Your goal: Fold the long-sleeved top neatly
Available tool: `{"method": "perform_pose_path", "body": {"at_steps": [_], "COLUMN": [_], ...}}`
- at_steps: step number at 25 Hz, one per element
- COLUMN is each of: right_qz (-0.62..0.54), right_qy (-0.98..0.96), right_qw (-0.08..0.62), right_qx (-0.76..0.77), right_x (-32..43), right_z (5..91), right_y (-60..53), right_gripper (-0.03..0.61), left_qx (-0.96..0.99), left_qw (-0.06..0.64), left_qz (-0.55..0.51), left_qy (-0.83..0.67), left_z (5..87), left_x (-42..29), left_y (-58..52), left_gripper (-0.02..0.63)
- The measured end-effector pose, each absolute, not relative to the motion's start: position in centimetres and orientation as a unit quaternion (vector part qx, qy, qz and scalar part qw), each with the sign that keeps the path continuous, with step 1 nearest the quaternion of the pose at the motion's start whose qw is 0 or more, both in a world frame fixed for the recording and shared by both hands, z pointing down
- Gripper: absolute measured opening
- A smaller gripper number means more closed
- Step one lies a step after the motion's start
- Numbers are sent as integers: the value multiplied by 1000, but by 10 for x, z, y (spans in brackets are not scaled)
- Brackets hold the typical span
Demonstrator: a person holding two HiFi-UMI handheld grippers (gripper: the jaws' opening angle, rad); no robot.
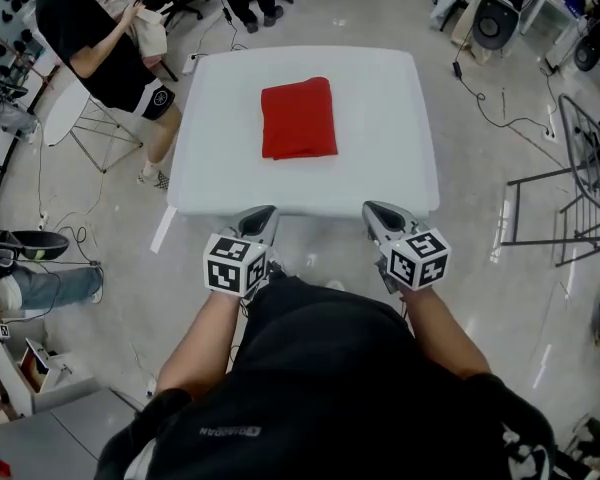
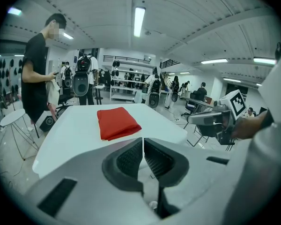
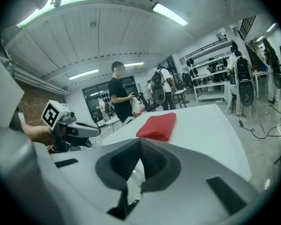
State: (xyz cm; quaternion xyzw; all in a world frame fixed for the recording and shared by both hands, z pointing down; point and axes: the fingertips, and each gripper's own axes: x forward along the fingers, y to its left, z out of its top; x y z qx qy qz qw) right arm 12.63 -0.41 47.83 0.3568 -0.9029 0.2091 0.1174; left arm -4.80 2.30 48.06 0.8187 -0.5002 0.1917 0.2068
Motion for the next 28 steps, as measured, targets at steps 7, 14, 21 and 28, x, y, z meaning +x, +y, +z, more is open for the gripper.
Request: {"method": "perform_pose_path", "body": {"at_steps": [7,14,21,28], "right_qz": [210,214,215,219], "right_qy": [-906,-905,-904,-903], "right_qw": [119,121,119,121], "right_qx": [349,348,348,350], "right_x": [122,123,123,125], "right_z": [479,481,482,484], "right_y": [-1,-2,-1,-4], "right_gripper": [3,3,3,3], "left_qx": [818,818,818,817], "left_qw": [208,209,209,211], "left_qz": [189,188,188,188], "left_qy": [-502,-502,-502,-503], "left_z": [479,480,480,479], "left_x": [-48,-47,-46,-46], "left_y": [24,21,22,21], "left_gripper": [12,12,12,12]}}
